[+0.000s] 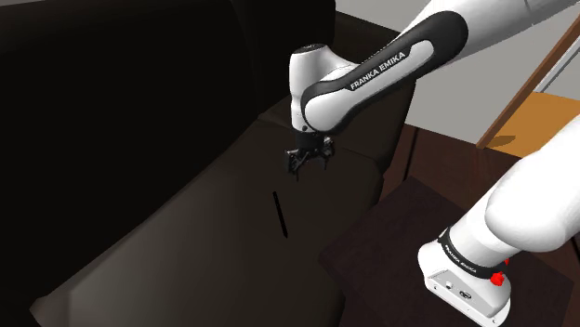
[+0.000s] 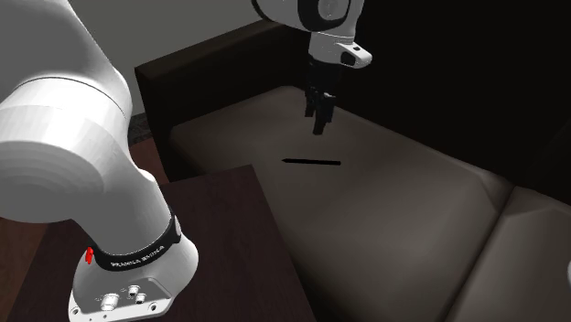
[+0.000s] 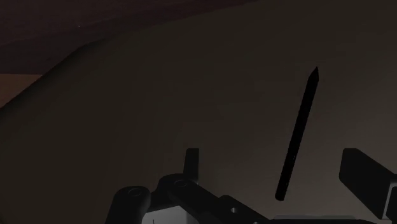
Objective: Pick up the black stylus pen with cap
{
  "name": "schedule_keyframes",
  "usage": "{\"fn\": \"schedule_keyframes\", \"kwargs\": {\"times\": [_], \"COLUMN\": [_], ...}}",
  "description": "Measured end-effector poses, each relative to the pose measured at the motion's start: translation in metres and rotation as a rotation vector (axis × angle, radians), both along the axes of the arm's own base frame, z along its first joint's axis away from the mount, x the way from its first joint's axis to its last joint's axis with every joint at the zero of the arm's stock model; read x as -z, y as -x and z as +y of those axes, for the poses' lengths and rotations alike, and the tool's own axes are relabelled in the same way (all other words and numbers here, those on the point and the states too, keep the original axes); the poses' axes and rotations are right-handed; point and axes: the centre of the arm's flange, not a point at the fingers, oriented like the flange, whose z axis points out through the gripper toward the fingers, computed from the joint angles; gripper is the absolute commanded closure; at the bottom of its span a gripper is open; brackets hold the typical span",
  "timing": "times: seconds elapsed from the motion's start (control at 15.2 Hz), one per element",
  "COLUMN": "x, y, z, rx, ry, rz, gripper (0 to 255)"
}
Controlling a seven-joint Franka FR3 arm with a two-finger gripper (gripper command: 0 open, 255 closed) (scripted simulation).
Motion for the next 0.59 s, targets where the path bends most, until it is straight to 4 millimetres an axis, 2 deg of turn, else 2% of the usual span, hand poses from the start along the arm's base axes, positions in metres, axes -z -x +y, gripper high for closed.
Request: {"fn": "schedule_keyframes", "kwargs": {"times": [0.59], "x": [0.1], "y": [-0.044], "z": [0.048], "rx": [0.154], "ry": [0.005], "rz": [0.056], "gripper": [0]}}
